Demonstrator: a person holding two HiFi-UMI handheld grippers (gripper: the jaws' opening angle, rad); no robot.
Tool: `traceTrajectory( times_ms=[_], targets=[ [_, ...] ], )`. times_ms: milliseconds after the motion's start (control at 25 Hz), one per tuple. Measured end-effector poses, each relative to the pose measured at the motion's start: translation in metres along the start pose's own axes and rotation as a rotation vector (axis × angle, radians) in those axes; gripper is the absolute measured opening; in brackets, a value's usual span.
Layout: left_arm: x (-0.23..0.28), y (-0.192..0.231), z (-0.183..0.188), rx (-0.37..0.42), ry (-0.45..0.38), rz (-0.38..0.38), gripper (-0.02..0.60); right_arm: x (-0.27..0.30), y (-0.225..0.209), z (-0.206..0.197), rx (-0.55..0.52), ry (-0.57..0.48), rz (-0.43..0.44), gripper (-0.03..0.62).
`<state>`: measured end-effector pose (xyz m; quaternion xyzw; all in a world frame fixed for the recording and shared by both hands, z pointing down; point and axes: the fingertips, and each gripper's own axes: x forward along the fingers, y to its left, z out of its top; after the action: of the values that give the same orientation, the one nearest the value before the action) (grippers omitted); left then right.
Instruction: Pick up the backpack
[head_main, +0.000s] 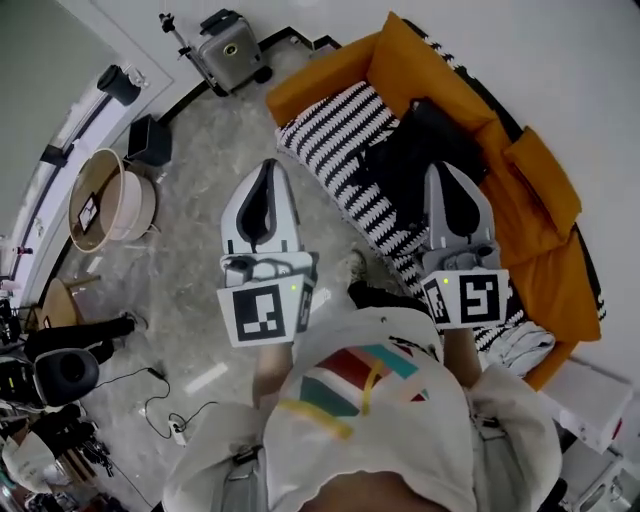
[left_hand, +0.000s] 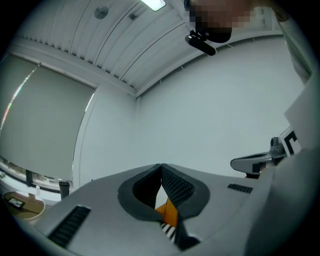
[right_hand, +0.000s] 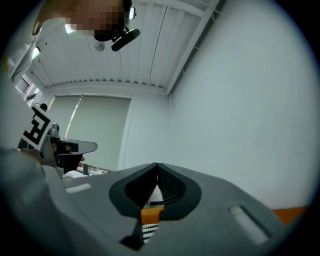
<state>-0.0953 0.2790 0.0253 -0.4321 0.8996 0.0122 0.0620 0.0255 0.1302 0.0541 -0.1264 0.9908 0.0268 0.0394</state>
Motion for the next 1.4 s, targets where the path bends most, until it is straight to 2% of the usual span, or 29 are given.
traceTrajectory(
  times_ms=[80, 240, 440, 600, 880, 1120, 1280, 1400],
  targets=[
    [0.024, 0.000, -0.009, -0.003, 0.023, -0.025, 0.015, 0.018, -0.013, -0.008, 0.019, 0.012, -0.034, 0.005],
    [0.050, 0.015, -0.015, -0.031, 0.041, -0.013, 0.015, 0.049, -0.006, -0.015, 0.044, 0.033, -0.006, 0.005],
    [0.074, 0.014, -0.022, -0.030, 0.042, -0.100, 0.015, 0.076, 0.003, -0.021, 0.051, 0.042, -0.001, 0.005],
    [0.101, 0.020, -0.021, -0.039, 0.045, -0.155, 0.015, 0.096, 0.000, -0.017, 0.077, 0.026, -0.046, 0.005],
    [0.143, 0.014, -0.007, -0.029, 0.002, -0.287, 0.015, 0.115, -0.007, 0.000, 0.010, -0.001, -0.140, 0.005],
    [0.165, 0.007, -0.011, -0.043, 0.012, -0.345, 0.015, 0.122, -0.019, 0.005, -0.026, 0.004, -0.182, 0.005],
    [0.182, 0.005, -0.008, -0.053, -0.002, -0.382, 0.015, 0.125, -0.032, 0.012, -0.034, -0.012, -0.246, 0.005],
    [0.198, -0.015, -0.010, -0.053, -0.009, -0.434, 0.015, 0.116, -0.052, 0.015, -0.045, -0.022, -0.317, 0.005]
  ],
)
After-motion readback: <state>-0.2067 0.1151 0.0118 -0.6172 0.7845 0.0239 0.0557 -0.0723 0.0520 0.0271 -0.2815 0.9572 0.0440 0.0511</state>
